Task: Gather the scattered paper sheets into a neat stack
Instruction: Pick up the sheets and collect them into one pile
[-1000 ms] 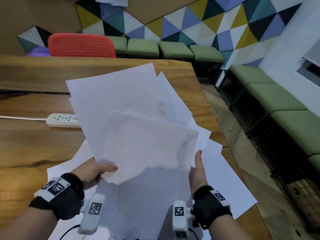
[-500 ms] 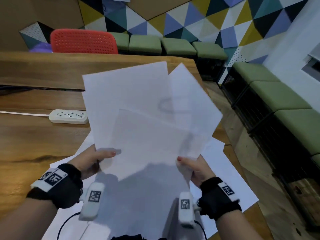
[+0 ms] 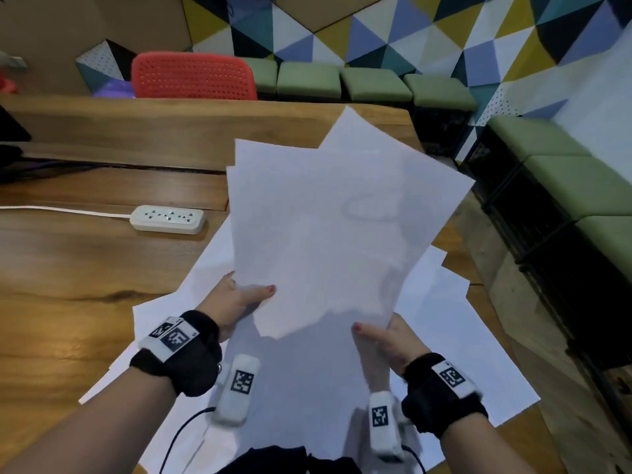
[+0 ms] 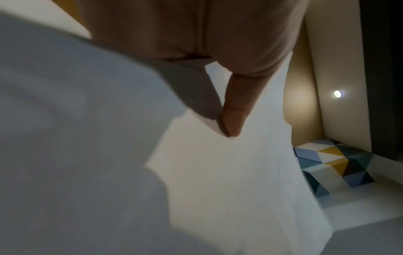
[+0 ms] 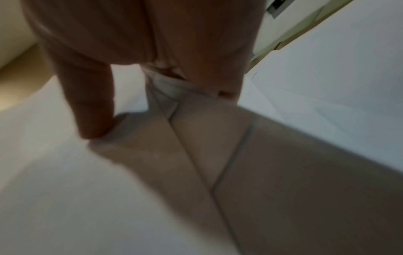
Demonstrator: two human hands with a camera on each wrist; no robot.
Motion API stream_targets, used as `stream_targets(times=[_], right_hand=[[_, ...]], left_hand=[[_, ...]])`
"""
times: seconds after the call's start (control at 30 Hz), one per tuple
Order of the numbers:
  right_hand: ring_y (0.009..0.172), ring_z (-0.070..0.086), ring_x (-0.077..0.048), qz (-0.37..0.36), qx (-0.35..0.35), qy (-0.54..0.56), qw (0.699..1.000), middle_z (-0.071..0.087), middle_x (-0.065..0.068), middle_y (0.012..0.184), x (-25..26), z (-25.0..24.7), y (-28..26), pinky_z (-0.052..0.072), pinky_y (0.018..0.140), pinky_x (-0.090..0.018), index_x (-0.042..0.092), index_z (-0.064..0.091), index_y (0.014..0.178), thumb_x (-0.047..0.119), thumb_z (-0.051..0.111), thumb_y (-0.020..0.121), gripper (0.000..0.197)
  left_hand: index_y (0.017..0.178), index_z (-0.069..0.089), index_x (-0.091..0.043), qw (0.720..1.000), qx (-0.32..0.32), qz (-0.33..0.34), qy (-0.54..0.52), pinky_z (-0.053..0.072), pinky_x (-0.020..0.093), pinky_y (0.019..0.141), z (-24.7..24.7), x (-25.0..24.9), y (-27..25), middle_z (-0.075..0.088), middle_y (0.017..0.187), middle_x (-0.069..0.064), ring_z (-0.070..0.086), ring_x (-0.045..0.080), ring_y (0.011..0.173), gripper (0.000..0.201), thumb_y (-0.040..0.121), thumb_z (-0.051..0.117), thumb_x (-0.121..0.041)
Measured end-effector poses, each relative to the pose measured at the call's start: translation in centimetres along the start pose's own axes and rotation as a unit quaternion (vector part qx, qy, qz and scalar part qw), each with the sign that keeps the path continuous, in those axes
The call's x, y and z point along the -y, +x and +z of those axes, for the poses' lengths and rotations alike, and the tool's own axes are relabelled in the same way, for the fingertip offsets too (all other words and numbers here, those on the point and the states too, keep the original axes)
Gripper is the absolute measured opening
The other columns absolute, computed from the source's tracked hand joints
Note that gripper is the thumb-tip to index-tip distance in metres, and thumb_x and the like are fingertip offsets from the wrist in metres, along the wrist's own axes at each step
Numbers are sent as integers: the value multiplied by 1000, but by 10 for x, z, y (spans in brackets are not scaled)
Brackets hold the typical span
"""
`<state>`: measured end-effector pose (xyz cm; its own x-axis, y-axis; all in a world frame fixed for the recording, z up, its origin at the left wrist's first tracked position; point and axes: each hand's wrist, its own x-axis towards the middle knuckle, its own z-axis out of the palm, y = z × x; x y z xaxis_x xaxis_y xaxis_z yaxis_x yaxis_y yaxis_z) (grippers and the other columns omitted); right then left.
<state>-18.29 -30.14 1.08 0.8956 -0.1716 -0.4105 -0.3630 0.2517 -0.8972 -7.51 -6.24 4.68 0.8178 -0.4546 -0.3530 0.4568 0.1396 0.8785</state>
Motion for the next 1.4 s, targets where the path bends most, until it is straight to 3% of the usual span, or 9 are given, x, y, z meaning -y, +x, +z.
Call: stream_targets(times=[0.13,0.3,0.4,0.57,0.67,0.8,1.1,1.27,1.4], right_hand=[[68,70,-14,-9,-24,16,1000,75,0,73,-10,-4,2,55,60,-20,-2,64,102,11,72,76,31],[77,69,-18,-26,-65,-51,996,76,3,75,-17,-1,4,55,67,-22,13,71,83,54,81,49,54],[75,62,-19,-34,-129,-26,991,69,1,76,-21,-12,5,52,59,-19,10,63,91,12,64,84,7],[84,56,-26,-3,-211,-34,977,60,-9,92,-35,-40,8,43,62,-22,5,55,106,-5,54,87,22],[74,54,-20,23,-225,-35,973,60,-12,96,-45,-45,11,46,64,-21,-3,55,115,-6,54,86,28],[100,52,-28,49,-218,-37,974,56,-18,113,-47,-42,16,39,87,-36,-9,52,122,-5,55,86,36],[97,52,-30,64,-222,-28,972,56,-17,107,-45,-39,11,40,80,-35,-10,50,122,-3,56,86,37],[95,52,-29,60,-231,-29,971,57,-17,107,-43,-35,10,43,69,-32,-10,52,121,-3,56,87,35],[93,52,-29,62,-233,-17,970,56,-16,104,-41,-35,9,40,61,-26,-11,51,121,-3,56,86,35]], left_hand=[[106,61,-6,998,-45,5,43,56,23,71,7,9,2,75,93,5,71,15,80,39,68,72,-1],[112,57,-5,993,-53,4,105,54,22,68,-1,13,1,74,91,3,70,12,77,40,75,70,-9],[117,52,-17,974,-94,-17,208,50,26,73,-21,12,0,70,102,4,63,10,82,42,80,67,-9],[142,28,-14,813,-396,-123,408,28,46,109,-92,28,-21,37,144,21,34,38,132,76,77,68,-23],[146,14,-15,772,-419,-228,419,18,52,112,-98,39,-33,18,153,19,14,43,138,88,78,66,-33],[149,4,-23,781,-339,-211,480,18,54,112,-77,48,-20,11,155,16,8,41,141,89,82,60,-39],[142,23,-13,790,-374,-167,456,28,44,105,-70,27,7,29,145,21,29,42,130,79,79,65,-35],[143,19,-14,844,-376,-166,346,40,43,94,-68,24,19,33,142,19,39,39,126,87,75,71,-29],[141,29,-18,773,-350,-153,507,29,49,104,-73,19,22,33,144,14,26,37,132,77,77,67,-38]])
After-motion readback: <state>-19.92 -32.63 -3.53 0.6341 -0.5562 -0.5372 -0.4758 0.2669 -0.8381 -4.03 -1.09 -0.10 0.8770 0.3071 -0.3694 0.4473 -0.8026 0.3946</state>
